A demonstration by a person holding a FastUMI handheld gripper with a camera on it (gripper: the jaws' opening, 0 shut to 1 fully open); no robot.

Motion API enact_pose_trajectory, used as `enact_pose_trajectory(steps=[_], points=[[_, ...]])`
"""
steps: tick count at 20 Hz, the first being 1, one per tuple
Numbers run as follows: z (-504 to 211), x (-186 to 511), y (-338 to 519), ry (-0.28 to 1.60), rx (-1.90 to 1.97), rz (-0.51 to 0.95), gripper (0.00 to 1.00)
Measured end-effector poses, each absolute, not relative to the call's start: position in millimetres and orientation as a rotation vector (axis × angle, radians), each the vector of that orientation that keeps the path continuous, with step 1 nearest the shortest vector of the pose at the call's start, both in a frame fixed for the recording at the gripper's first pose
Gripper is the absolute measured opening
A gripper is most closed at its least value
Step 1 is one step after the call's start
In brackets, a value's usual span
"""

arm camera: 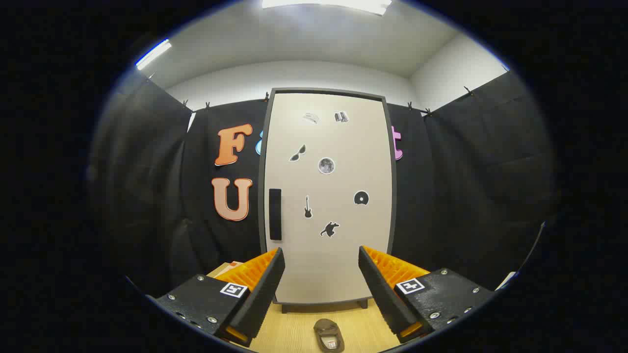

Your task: Open the shoe cabinet door, grab the shoes and put them into the shoe cabinet, then close the shoe cabinet door.

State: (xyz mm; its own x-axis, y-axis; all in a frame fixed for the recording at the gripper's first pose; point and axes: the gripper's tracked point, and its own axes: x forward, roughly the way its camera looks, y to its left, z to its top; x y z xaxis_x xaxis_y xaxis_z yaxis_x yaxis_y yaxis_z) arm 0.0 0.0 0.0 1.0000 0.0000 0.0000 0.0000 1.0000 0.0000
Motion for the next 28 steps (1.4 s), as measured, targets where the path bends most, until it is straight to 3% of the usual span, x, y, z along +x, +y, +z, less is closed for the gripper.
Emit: enact_pose_trajectory(steps=[28], points=[[-13.5, 43.6, 18.5, 0.042, 0.008, 0.026, 0.95]])
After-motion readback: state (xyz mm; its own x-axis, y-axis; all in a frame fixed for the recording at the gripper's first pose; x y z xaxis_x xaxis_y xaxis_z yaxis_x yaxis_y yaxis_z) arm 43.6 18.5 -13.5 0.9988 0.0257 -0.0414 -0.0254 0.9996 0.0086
